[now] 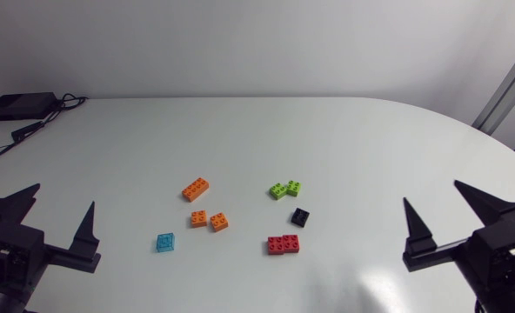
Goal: Separate the duplo bricks
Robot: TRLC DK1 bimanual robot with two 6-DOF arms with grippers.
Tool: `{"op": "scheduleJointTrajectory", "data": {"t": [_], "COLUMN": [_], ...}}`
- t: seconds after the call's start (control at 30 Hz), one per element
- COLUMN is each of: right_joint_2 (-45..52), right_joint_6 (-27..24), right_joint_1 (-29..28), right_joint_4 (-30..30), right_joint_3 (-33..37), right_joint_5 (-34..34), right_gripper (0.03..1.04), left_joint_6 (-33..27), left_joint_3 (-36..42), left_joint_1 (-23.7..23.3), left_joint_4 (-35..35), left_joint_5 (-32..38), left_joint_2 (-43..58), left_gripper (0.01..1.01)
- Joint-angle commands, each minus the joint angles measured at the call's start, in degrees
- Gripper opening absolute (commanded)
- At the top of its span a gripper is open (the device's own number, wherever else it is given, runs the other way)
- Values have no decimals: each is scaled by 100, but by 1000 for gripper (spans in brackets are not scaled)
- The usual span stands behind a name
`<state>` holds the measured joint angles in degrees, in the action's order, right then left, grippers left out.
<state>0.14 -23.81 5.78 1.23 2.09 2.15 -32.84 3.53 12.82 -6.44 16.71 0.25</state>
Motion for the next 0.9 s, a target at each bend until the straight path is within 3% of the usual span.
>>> {"op": "scheduleJointTrajectory", "data": {"t": [0.0,0.13,0.27,0.37,0.6,0.73,0.8,0.87], "right_joint_2": [-41,-49,-49,-49,-49,-49,-41,-41], "right_joint_6": [149,650,2118,2126,2126,2126,2126,2135], "right_joint_1": [-525,-675,-1158,-1281,-1395,-1378,-1378,-1378], "right_joint_4": [-97,-141,-141,-141,-150,-150,-141,-132], "right_joint_3": [-226,-218,-218,-218,-218,-218,-218,-218], "right_joint_5": [-180,-277,-286,-294,-294,-356,-356,-365], "right_gripper": [997,997,997,997,997,997,997,997], "left_joint_6": [164,735,1623,1816,1684,1614,1553,2071], "left_joint_3": [-81,-81,-81,-89,-133,-168,-353,-371], "left_joint_1": [63,124,203,291,-385,-526,-526,-465], "left_joint_4": [-112,-112,-121,-95,231,450,1004,907], "left_joint_5": [-10,-10,-10,-10,-54,-63,-71,-115], "left_joint_2": [-95,-104,-104,-95,-87,-87,-87,-95], "left_gripper": [987,987,987,987,987,987,987,985]}}
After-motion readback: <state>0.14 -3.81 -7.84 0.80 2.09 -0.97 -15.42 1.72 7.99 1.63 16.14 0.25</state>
